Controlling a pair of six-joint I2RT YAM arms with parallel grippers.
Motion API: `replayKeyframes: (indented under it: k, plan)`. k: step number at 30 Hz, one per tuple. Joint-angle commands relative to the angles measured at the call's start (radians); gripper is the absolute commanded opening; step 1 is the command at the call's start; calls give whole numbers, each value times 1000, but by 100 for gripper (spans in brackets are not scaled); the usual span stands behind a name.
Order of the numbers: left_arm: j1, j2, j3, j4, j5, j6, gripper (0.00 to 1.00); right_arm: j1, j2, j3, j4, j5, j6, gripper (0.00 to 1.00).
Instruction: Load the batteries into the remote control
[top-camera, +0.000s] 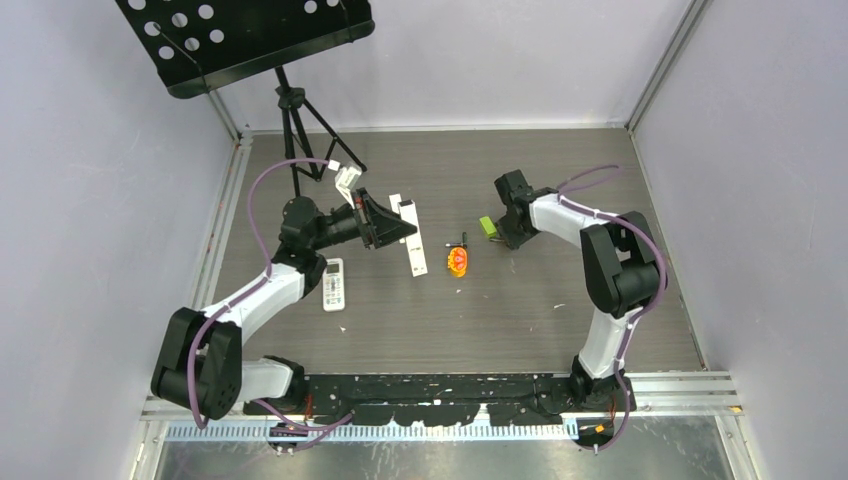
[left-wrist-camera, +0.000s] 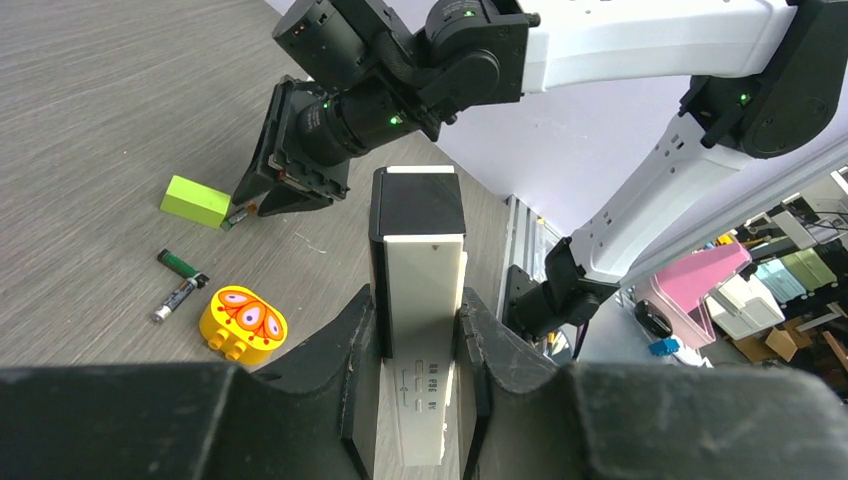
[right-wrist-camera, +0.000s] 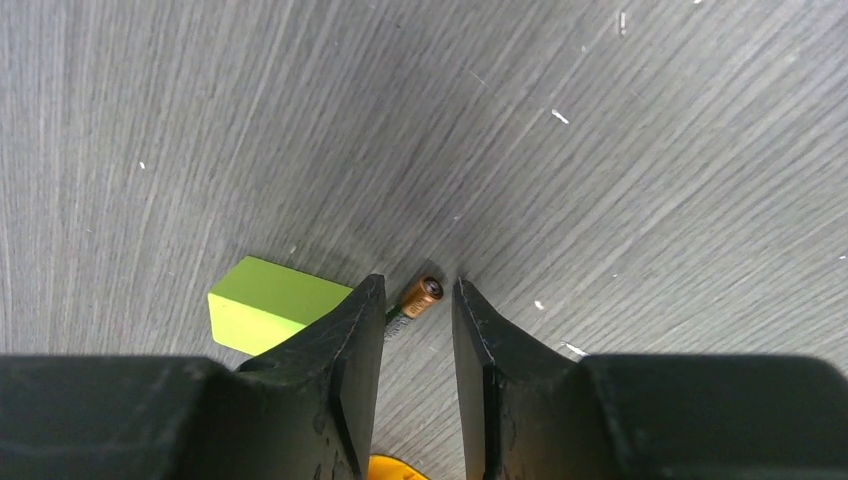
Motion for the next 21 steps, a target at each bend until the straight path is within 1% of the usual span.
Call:
replayKeyframes:
  k: [1,3,6,11,13,17,21]
  plan:
    - [2,-35,24,-26,8,61,0,-7,45,84,-70,8,6,37]
    - [2,-52,37,-103,-5,110,0,-8,64,112,-109,-6,-20,37]
    - [2,-72,43,-151,-26,146,0,-8,84,116,-110,-54,-39,34]
    - [2,-82,43,-163,-26,151,0,-8,88,100,-96,-86,-76,18]
    - [2,-87,41,-165,-26,151,0,-8,74,98,-94,-80,-116,14]
    - [2,-105,36,-173,-30,154,0,-7,34,102,-103,-102,-306,11]
    - [2,-112,34,-174,-34,154,0,-8,6,121,-195,-137,-495,10]
